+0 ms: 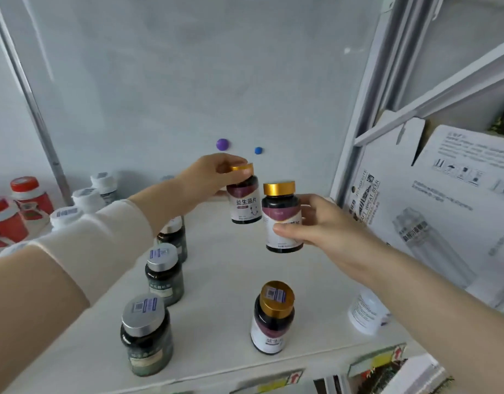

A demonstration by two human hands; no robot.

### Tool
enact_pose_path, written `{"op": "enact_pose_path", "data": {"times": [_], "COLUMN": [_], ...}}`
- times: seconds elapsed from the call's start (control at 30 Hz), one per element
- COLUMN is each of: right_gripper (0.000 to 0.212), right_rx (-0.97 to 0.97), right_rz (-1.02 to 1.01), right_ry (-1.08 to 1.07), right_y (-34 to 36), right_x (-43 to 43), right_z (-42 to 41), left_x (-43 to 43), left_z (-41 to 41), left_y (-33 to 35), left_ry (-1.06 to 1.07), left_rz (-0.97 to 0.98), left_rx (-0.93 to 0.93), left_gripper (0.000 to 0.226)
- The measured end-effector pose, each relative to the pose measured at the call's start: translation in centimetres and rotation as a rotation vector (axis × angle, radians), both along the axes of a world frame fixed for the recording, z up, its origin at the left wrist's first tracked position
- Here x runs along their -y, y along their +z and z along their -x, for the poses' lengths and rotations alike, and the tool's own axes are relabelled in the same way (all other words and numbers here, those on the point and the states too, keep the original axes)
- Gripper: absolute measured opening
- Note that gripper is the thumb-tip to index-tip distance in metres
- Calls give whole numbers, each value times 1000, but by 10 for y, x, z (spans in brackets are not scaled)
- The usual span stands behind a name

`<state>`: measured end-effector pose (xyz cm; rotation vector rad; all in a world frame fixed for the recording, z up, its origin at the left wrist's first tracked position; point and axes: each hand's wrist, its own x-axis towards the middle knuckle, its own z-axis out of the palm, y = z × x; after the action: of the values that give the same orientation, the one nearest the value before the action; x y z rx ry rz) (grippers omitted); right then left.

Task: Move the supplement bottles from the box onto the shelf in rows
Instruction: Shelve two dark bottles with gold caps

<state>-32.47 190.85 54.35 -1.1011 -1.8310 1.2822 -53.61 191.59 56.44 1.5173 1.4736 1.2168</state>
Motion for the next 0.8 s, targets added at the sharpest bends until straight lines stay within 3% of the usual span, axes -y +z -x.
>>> {"op": "enact_pose_path", "data": {"times": [0.33,0.5,0.8], "right_gripper": [51,56,62], "right_rx": [212,271,272], "right_rz": [0,-8,-48], "right_ry": [28,2,22], "right_y": [-29,-54,-73], "right_x": [-103,-142,-164], "right_z": [55,74,86], "left_x": [-116,-151,-172], "left_z": [22,31,35], "left_y": [-31,-50,-56], "left_ry": [56,81,61], "left_rz": [84,97,116], "left_rx": [-352,-484,-566], "left_gripper": [30,41,47]}}
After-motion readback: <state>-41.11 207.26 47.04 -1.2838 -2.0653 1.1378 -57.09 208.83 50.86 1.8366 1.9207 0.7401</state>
